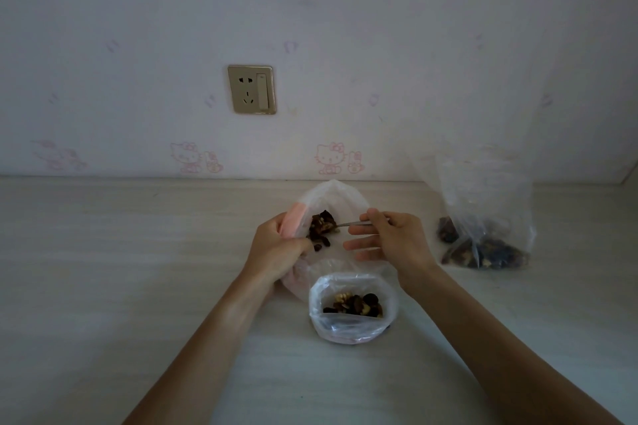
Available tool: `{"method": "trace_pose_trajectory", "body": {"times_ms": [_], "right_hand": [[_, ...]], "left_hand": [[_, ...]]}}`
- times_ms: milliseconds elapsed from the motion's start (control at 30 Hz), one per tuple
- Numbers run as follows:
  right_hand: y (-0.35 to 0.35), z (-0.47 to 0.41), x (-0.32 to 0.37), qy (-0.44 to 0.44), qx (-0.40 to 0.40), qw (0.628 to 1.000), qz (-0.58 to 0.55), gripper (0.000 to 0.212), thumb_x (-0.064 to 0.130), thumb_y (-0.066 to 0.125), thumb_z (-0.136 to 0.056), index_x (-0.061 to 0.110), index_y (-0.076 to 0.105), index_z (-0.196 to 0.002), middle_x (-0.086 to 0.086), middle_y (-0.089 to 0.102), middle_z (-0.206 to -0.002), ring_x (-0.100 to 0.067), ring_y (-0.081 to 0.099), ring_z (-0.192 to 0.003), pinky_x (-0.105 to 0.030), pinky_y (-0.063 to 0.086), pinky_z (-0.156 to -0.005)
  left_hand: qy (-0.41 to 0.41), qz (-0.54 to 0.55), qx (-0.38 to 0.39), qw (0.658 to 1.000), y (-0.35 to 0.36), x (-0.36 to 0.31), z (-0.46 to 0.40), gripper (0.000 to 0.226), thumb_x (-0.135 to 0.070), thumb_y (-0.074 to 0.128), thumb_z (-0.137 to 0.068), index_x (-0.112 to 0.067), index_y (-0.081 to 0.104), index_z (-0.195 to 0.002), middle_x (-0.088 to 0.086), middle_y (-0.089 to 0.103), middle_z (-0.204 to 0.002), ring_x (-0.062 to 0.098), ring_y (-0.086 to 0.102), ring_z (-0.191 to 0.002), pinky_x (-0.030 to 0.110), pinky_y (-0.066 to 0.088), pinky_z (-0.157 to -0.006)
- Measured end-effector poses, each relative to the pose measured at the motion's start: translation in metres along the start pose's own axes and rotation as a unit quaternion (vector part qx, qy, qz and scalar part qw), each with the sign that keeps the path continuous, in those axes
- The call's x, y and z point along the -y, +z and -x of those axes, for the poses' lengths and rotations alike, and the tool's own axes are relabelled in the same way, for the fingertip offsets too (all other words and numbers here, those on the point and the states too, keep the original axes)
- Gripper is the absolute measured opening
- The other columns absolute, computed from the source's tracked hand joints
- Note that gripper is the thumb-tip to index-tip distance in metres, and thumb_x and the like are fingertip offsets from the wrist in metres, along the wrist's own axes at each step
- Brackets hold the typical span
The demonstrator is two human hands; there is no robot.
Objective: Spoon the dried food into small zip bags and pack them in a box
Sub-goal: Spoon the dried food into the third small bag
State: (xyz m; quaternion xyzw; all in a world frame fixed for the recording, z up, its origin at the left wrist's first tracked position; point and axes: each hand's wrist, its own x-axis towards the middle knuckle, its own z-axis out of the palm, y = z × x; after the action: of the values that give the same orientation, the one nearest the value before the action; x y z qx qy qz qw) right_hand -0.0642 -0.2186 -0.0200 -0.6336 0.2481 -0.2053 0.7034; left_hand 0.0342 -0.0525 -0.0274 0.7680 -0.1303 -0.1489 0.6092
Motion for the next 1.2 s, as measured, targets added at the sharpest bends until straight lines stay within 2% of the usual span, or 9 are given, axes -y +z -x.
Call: {"method": "trace_pose_trajectory", "body": {"times_ms": [233, 333, 467, 633, 733, 867, 967, 1133, 1200], "right_hand": [[-0.014, 0.002, 0.003, 0.010, -0.004, 0.999, -0.037, 0.030, 0.021, 0.051, -0.108, -0.002, 0.068, -0.101, -0.019, 0.078, -0.086, -0.035, 0.078, -0.076, -0.031, 0.061, -0.054], [-0.023, 0.006, 0.007, 0.002, -0.001, 0.999, -0.033, 0.032, 0.024, 0.050, -0.109, -0.001, 0.068, -0.102, -0.018, 0.079, -0.088, -0.034, 0.079, -0.077, -0.031, 0.060, -0.053], [-0.033, 0.012, 0.016, -0.004, 0.014, 0.999, -0.030, 0.034, 0.028, 0.050, -0.108, 0.000, 0.068, -0.105, -0.017, 0.079, -0.091, -0.034, 0.079, -0.081, -0.034, 0.060, -0.053], [-0.044, 0.028, 0.031, -0.021, 0.027, 0.999, -0.033, 0.036, 0.030, 0.049, -0.109, -0.001, 0.068, -0.105, -0.020, 0.078, -0.092, -0.036, 0.078, -0.081, -0.035, 0.060, -0.052], [-0.053, 0.040, 0.038, -0.032, 0.035, 0.998, -0.045, 0.038, 0.031, 0.048, -0.109, -0.001, 0.067, -0.105, -0.022, 0.077, -0.091, -0.039, 0.078, -0.080, -0.035, 0.060, -0.051], [-0.065, 0.059, 0.039, -0.036, 0.044, 0.996, -0.065, 0.038, 0.033, 0.047, -0.109, 0.001, 0.067, -0.102, -0.024, 0.076, -0.090, -0.041, 0.077, -0.079, -0.036, 0.058, -0.048], [-0.071, 0.072, 0.034, -0.035, 0.053, 0.996, -0.061, 0.039, 0.032, 0.047, -0.108, 0.001, 0.068, -0.100, -0.024, 0.075, -0.089, -0.042, 0.076, -0.077, -0.036, 0.058, -0.048], [-0.071, 0.089, 0.025, -0.042, 0.072, 0.996, -0.031, 0.040, 0.032, 0.047, -0.108, 0.000, 0.068, -0.099, -0.026, 0.074, -0.086, -0.041, 0.076, -0.075, -0.037, 0.058, -0.048], [-0.069, 0.095, 0.021, -0.056, 0.081, 0.995, -0.005, 0.040, 0.031, 0.047, -0.108, 0.000, 0.068, -0.098, -0.025, 0.074, -0.085, -0.041, 0.076, -0.074, -0.039, 0.059, -0.047]], "left_hand": [[0.030, 0.015, 0.020, 0.999, 0.000, 0.003, -0.002, 0.053, 0.001, 0.071, -0.078, -0.047, 0.069, -0.101, -0.012, 0.078, -0.082, 0.006, 0.074, -0.073, 0.019, 0.056, -0.056], [0.042, 0.037, 0.038, 0.998, -0.001, 0.000, -0.002, 0.045, -0.009, 0.075, -0.084, -0.052, 0.067, -0.097, -0.016, 0.079, -0.089, 0.004, 0.076, -0.078, 0.015, 0.055, -0.059], [0.057, 0.042, 0.054, 0.996, -0.006, -0.005, -0.002, 0.027, -0.025, 0.079, -0.089, -0.040, 0.073, -0.110, -0.012, 0.080, -0.099, 0.008, 0.077, -0.092, 0.016, 0.057, -0.067], [0.094, -0.016, 0.001, 0.995, -0.021, -0.008, 0.004, 0.054, -0.063, 0.080, -0.079, -0.038, 0.069, -0.126, -0.020, 0.073, -0.117, 0.001, 0.070, -0.106, 0.025, 0.056, -0.085], [0.116, -0.063, -0.068, 0.989, -0.027, -0.009, 0.015, 0.059, -0.070, 0.075, -0.080, -0.036, 0.066, -0.127, -0.022, 0.065, -0.123, -0.006, 0.060, -0.114, 0.016, 0.047, -0.083], [0.219, -0.140, -0.138, 0.956, -0.030, -0.004, 0.042, 0.028, -0.052, 0.077, -0.088, -0.037, 0.068, -0.109, -0.024, 0.064, -0.111, -0.009, 0.059, -0.106, 0.010, 0.042, -0.076], [0.244, -0.164, -0.106, 0.950, -0.031, -0.001, 0.066, 0.006, -0.037, 0.074, -0.090, -0.034, 0.070, -0.094, -0.015, 0.071, -0.086, 0.000, 0.066, -0.084, 0.007, 0.043, -0.066], [0.177, -0.197, 0.008, 0.964, -0.025, 0.008, 0.096, 0.028, -0.054, 0.063, -0.096, -0.031, 0.073, -0.083, -0.010, 0.072, -0.065, 0.009, 0.067, -0.056, 0.043, 0.061, -0.064], [0.172, -0.210, 0.020, 0.962, -0.022, 0.009, 0.100, 0.023, -0.049, 0.067, -0.096, -0.032, 0.076, -0.084, -0.012, 0.072, -0.065, 0.009, 0.068, -0.057, 0.045, 0.061, -0.067]]}}
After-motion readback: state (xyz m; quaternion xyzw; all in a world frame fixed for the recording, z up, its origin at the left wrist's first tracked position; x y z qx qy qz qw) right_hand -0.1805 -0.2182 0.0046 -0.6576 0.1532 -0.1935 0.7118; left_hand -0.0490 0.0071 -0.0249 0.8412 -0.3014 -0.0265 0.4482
